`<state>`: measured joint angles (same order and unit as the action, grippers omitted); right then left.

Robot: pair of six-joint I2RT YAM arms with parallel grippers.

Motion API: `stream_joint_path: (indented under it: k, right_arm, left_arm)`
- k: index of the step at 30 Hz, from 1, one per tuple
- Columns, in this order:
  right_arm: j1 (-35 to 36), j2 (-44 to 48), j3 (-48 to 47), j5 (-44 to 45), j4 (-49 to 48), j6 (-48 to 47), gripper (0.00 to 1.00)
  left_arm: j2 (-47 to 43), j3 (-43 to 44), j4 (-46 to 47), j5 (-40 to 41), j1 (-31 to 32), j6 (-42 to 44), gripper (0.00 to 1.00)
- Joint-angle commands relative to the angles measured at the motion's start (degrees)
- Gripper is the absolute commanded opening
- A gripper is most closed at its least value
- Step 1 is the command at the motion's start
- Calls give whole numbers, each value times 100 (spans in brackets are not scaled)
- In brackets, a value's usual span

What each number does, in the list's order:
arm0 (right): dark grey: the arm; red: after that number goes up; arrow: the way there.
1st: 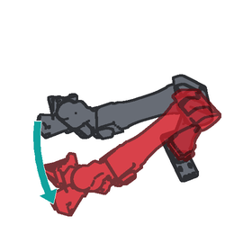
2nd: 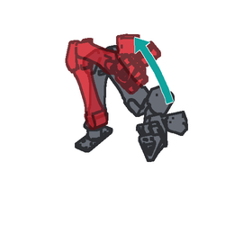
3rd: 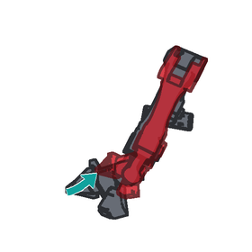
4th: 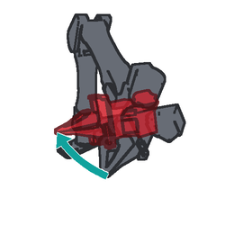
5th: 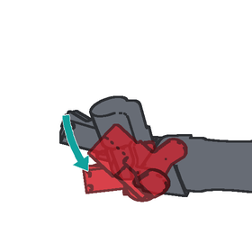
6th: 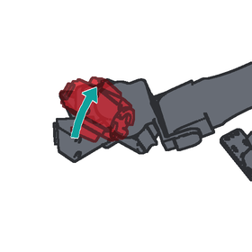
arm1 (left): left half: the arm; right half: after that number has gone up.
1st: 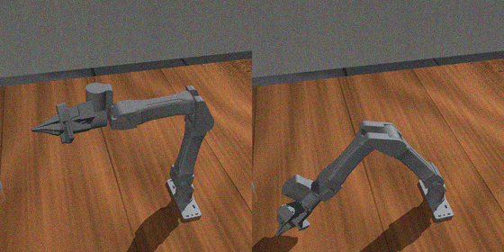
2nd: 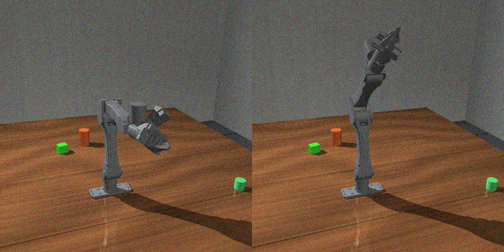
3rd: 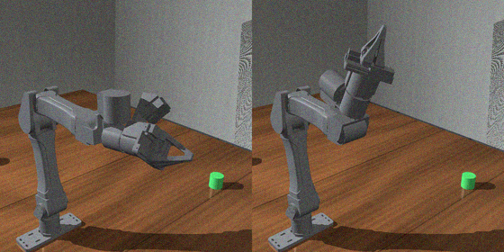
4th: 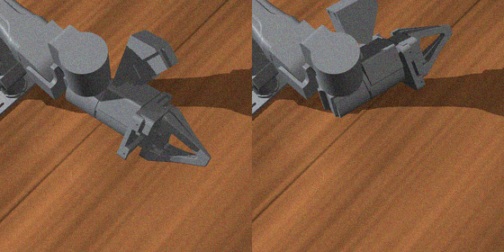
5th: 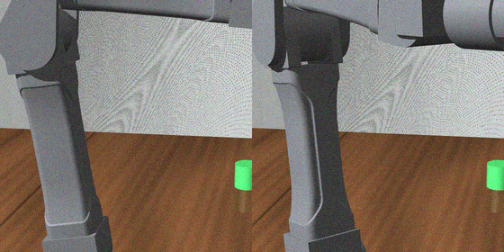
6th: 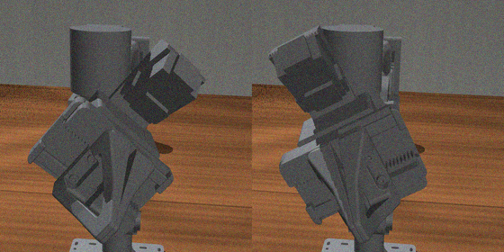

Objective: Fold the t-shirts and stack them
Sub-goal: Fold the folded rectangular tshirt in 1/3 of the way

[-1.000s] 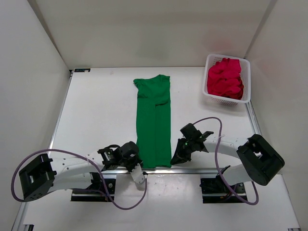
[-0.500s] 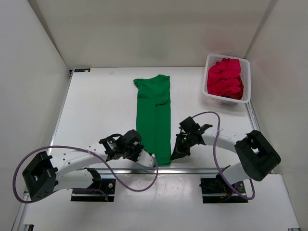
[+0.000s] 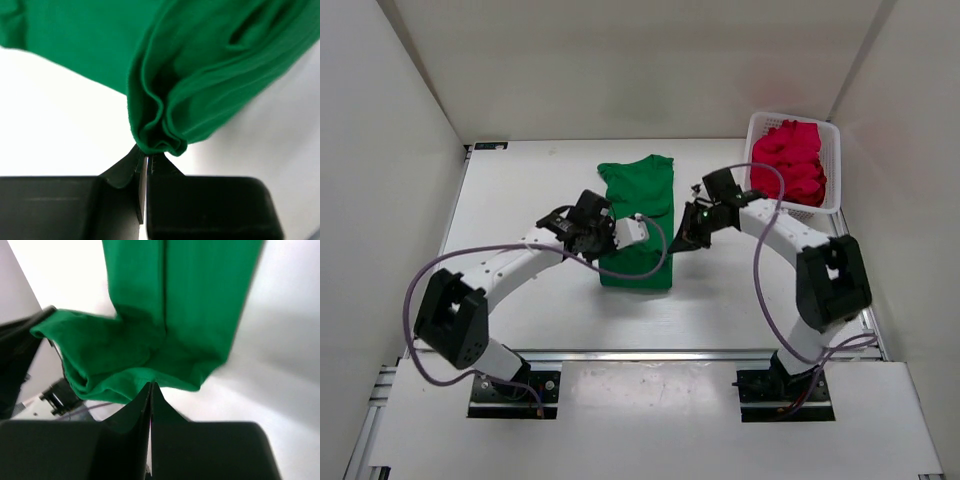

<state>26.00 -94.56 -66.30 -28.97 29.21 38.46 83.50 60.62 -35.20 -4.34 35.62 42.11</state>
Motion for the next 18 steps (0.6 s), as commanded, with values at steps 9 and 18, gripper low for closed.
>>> stream_joint_path:
  k: [9, 18]
  right_arm:
    - [-938, -2100, -2930, -512, 1139, -743, 0]
    - [-1105, -3295, -4073, -1259, 815, -524, 0]
  left_arm:
    - [1914, 2260, -303, -32, -670, -256, 0]
    - [2662, 2868, -294, -120, -898, -89, 0]
